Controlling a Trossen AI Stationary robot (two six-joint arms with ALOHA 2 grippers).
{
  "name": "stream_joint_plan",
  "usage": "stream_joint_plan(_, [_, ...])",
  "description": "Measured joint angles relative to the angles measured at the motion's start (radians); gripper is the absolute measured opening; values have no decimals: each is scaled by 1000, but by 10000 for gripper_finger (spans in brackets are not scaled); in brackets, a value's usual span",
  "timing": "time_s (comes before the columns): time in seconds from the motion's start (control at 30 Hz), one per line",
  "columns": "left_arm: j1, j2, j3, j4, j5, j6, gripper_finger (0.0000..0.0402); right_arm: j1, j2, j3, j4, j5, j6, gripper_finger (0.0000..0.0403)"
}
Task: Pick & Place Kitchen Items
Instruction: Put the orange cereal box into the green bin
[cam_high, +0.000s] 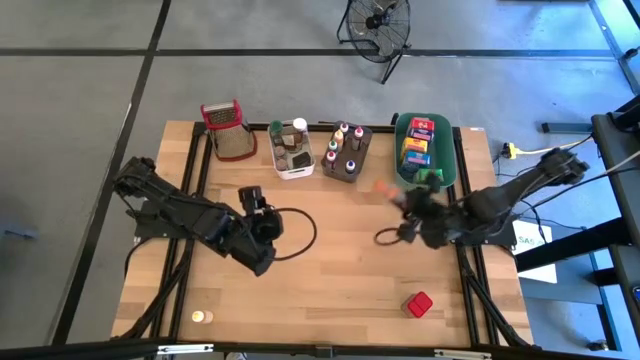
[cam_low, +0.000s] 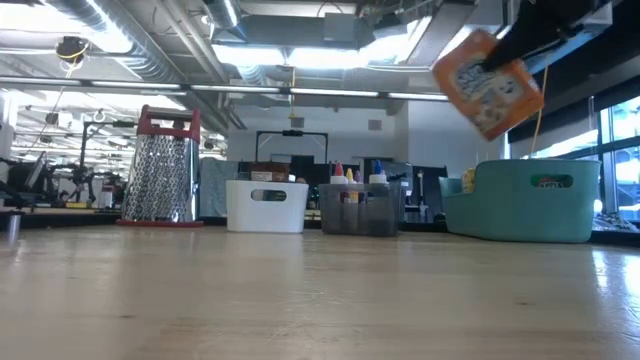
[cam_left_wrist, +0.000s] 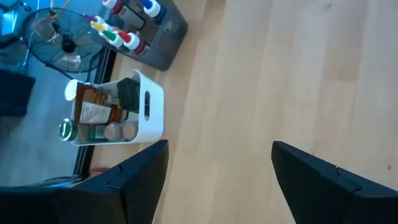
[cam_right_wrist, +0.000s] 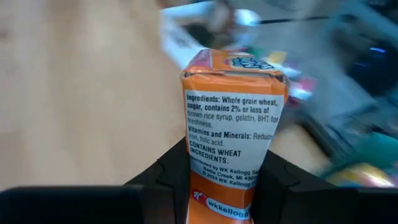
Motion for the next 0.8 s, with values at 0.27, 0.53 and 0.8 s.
stream_joint_plan(0.27, [2, 0, 0, 0, -3, -11, 282, -33, -234, -34, -210, 220, 173, 121])
stream_joint_plan(0.53, [2, 0, 0, 1, -29, -10, 283, -159, -395, -65, -333, 280, 166, 121])
stream_joint_plan(0.8, [2, 0, 0, 1, -31, -10, 282, -358, -550, -153, -305, 308, 151, 121])
